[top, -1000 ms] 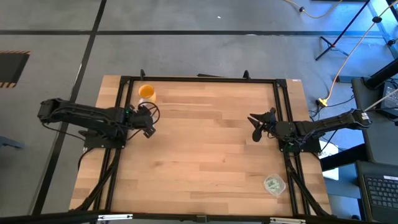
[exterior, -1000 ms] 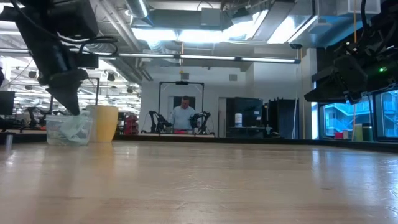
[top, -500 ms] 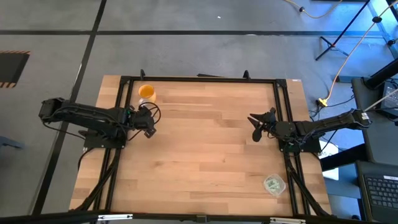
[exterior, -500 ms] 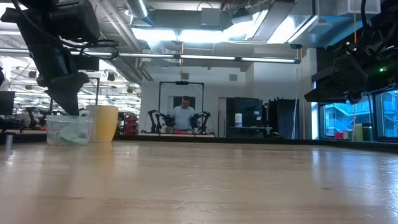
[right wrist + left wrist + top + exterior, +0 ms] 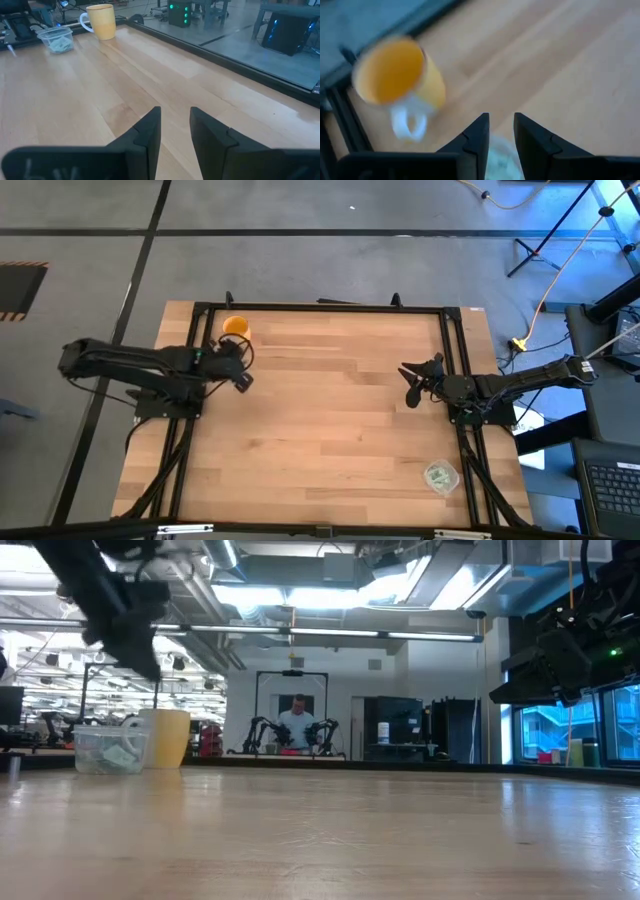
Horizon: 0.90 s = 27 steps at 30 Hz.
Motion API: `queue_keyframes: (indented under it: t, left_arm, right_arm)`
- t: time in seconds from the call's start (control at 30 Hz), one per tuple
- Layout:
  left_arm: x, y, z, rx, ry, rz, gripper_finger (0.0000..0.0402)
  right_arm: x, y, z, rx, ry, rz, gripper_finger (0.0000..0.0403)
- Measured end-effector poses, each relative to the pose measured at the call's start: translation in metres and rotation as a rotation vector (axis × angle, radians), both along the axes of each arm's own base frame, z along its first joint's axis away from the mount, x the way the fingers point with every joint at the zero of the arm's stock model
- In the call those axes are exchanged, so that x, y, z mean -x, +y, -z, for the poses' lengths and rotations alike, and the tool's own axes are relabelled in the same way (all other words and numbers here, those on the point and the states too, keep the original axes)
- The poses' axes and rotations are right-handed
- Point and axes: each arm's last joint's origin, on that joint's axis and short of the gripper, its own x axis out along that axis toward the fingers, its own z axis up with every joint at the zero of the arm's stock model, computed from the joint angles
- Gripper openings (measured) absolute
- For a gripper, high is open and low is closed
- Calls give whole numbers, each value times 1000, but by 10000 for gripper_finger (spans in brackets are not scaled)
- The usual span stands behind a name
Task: Pick and place items into bin
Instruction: Return to Home Position
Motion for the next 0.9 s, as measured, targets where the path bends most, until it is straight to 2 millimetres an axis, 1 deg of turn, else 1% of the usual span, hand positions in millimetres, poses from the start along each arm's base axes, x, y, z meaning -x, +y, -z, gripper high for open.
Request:
queue_keyframes:
  t: [0.07,0.13,0.3,0.4,0.6,0.77,0.9]
  left_arm:
    - [3,0,-7,-59,-57,7,82]
    - [7,0,-12,-80,-122,26,79]
    - [22,-4,-11,-96,-272,120,73]
    - [32,-5,-8,-108,-376,178,73]
    - [49,-6,3,-125,-558,281,74]
    - [62,-6,14,-141,-653,284,70]
    - [67,-7,23,-138,-703,319,67]
  right_arm:
    - [0,0,0,6,4,-2,106]
    - [0,0,-1,-42,-42,12,106]
    - [-1,1,-12,-66,-93,-13,106]
    - [1,1,-18,-51,-119,-20,106]
    - [7,0,-22,-36,-143,-25,106]
    - [13,-1,-30,-9,-212,-33,106]
    - [19,-3,-32,-11,-248,-33,106]
